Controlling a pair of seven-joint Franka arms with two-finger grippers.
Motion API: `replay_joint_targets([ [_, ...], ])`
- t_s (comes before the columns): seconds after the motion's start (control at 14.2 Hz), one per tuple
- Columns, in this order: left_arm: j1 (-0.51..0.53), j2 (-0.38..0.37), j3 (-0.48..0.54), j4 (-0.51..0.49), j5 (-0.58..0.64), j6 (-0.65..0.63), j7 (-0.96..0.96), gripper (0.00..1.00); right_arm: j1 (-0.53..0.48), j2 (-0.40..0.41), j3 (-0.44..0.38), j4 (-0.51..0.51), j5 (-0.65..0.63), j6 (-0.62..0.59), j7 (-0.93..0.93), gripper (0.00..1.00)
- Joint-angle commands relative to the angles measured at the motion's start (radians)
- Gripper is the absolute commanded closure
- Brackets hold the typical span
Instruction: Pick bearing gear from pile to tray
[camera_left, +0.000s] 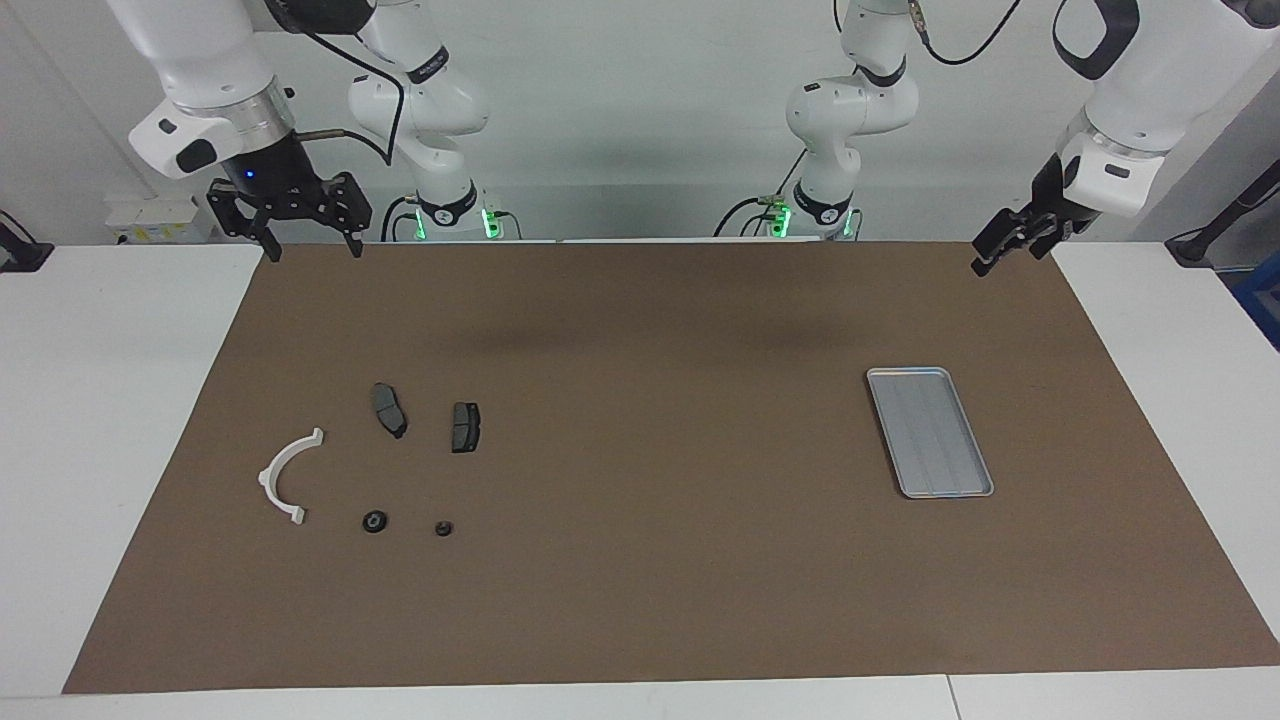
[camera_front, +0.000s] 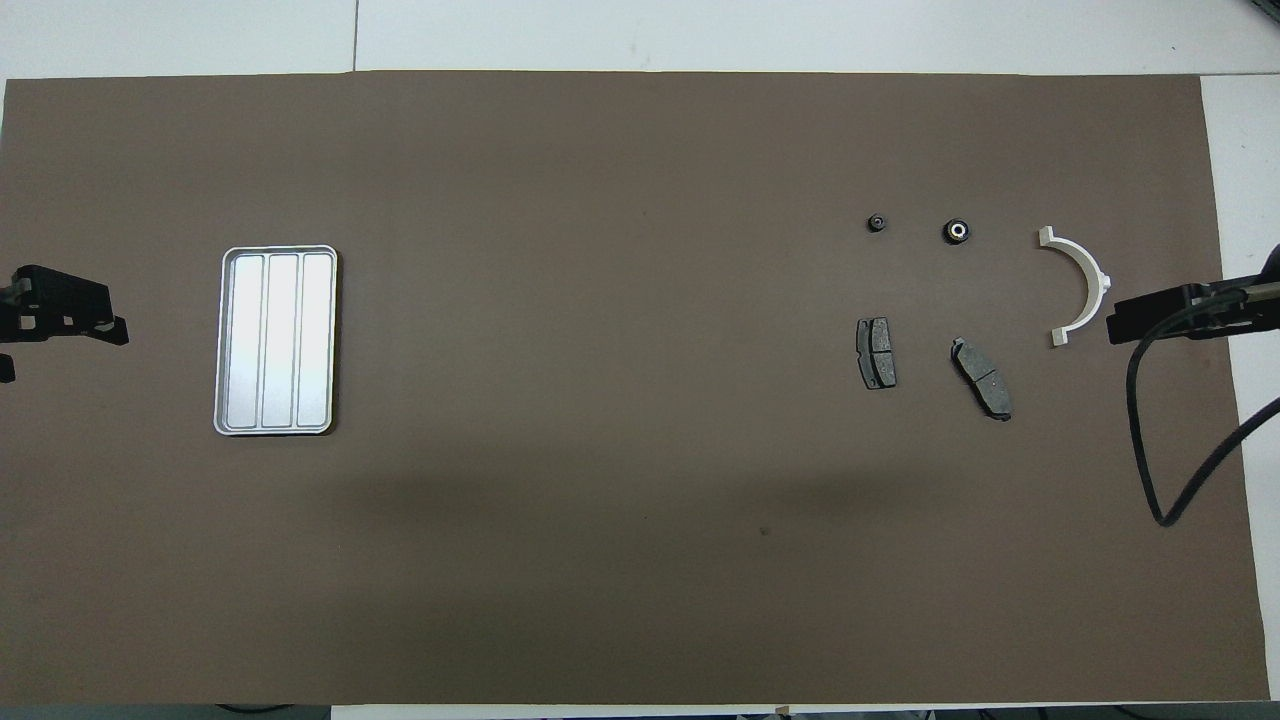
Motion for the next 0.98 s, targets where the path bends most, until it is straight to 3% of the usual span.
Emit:
replay_joint_targets([
  [0.0,-0.012,-0.016,0.011,-0.011,0.003,-0.013,0.008,0.0,-0.012,-0.025,0.007,-0.014,0.025,0.004,0.001,0.0],
  [0.91,-0.012,-0.016,0.011,-0.011,0.005,-0.013,0.008,0.0,-0.002,-0.043,0.008,-0.026,0.016,0.005,0.001,0.0],
])
